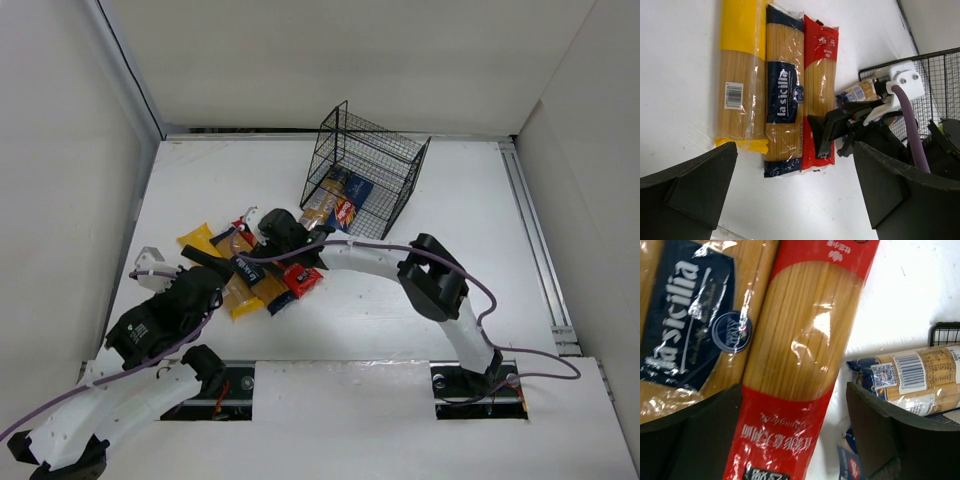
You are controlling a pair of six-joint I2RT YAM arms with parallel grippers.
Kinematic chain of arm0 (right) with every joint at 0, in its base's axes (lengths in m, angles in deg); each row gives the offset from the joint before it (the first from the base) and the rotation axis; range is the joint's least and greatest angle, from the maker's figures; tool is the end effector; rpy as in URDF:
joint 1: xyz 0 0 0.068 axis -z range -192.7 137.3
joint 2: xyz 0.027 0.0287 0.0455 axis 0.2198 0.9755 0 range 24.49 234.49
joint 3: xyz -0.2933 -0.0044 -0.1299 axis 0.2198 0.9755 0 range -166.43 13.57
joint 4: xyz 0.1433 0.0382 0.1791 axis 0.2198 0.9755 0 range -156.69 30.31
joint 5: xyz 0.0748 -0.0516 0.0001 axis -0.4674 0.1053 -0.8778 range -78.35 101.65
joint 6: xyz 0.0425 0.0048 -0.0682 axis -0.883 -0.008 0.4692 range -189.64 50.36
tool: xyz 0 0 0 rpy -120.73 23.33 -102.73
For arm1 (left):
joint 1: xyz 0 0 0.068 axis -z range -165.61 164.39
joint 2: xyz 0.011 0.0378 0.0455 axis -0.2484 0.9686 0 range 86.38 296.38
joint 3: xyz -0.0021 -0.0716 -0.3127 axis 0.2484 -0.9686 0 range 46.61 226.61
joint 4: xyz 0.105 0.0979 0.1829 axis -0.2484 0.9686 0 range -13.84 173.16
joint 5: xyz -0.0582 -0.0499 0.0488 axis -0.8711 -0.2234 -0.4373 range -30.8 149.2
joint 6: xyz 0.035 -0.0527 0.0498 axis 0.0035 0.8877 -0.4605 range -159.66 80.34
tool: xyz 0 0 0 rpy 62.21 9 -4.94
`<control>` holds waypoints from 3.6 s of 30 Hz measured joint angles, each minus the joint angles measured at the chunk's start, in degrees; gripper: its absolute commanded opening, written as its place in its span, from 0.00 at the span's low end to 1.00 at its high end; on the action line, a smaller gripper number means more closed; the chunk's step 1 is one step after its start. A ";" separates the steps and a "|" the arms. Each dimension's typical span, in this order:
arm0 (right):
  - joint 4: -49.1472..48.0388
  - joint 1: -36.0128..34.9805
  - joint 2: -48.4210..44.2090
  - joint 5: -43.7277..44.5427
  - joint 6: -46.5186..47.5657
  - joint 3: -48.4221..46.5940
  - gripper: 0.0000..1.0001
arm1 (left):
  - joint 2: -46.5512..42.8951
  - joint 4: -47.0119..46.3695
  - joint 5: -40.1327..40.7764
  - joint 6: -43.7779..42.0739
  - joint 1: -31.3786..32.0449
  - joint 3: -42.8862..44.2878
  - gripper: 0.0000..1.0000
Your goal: Place and organize the pasta boxes and bags onto the shelf
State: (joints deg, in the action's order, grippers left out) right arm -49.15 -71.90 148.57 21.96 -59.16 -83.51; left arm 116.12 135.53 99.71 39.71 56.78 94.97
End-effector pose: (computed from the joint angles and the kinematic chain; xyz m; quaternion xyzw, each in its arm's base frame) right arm 0.2743 0.4359 0.2295 -0.4963 0.7738 0.0832 0.3848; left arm 0.0509 0.0147 0.3113 -0.4073 0.7631 -0.1884 0.4652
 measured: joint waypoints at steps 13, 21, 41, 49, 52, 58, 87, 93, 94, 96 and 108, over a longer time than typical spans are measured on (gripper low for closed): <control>0.00 0.81 5.40 -1.79 -1.16 -2.75 0.90 | -1.46 -2.69 0.44 -1.20 0.00 -1.11 1.00; -0.39 1.51 5.51 -3.58 -2.27 -2.47 0.57 | 1.84 -4.74 0.48 -2.29 0.00 -1.11 1.00; -7.78 0.83 -17.00 -8.48 -7.82 17.00 0.00 | 2.27 -6.49 2.08 -5.31 0.00 0.55 1.00; -15.15 -1.27 -31.30 0.81 -16.09 28.28 0.00 | 2.27 -8.68 2.51 -7.23 0.00 0.55 1.00; -15.08 -1.60 -36.06 7.08 -20.68 35.04 0.00 | 2.29 -9.92 2.45 -8.11 0.00 0.55 1.00; -5.01 -1.75 -43.65 20.26 -33.07 43.74 0.00 | 3.17 -12.92 1.90 -10.27 0.00 0.52 1.00; 6.58 1.09 -29.79 36.81 -58.47 35.85 0.00 | 8.41 -18.08 -0.15 -15.45 0.00 0.39 1.00; 5.75 4.63 -25.62 37.24 -60.08 32.72 0.00 | 11.06 -18.49 -1.33 -15.91 0.00 0.39 1.00; 5.55 4.98 -25.18 37.27 -60.35 32.52 0.00 | 11.50 -18.58 -1.55 -15.93 0.00 0.39 1.00; 5.60 5.79 -24.20 37.40 -60.76 31.93 0.00 | 12.39 -18.88 -2.12 -15.93 0.00 0.39 1.00; -0.33 13.55 -18.05 37.64 -57.16 28.44 0.00 | 17.79 -20.24 -5.29 -15.78 0.00 0.37 1.00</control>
State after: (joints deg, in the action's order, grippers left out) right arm -49.48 -58.35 130.51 59.59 -116.32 -55.07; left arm 133.91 115.30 94.42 23.93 56.78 95.34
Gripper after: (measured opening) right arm 0.284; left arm 0.997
